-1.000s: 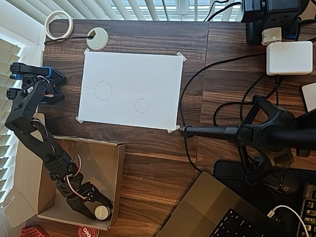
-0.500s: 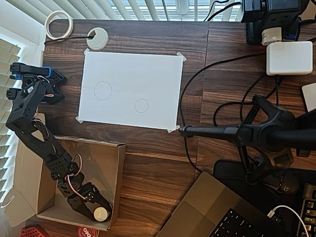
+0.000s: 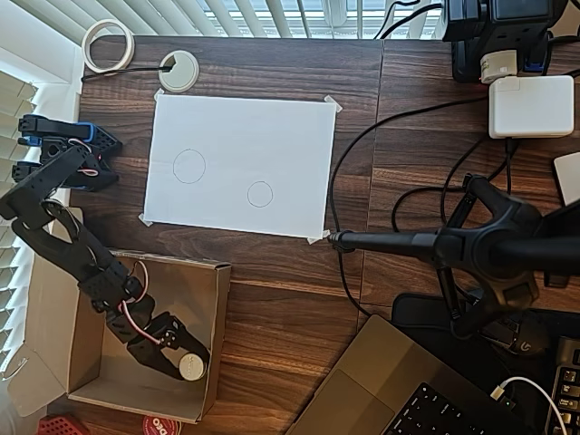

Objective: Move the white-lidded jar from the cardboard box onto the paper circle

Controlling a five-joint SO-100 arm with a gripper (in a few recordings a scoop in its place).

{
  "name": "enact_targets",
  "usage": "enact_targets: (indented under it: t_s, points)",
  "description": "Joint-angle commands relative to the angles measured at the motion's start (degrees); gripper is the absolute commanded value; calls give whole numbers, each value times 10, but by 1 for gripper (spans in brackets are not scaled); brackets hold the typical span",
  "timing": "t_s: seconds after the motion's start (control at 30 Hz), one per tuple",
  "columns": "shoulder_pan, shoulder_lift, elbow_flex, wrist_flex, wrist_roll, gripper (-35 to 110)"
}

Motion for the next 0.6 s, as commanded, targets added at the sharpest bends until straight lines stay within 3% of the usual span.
enact_targets:
  t_s: [0.0,0.57]
  points:
    - [-16,181,22,-27,0,3]
    - [-108,468,237,-62,2,3]
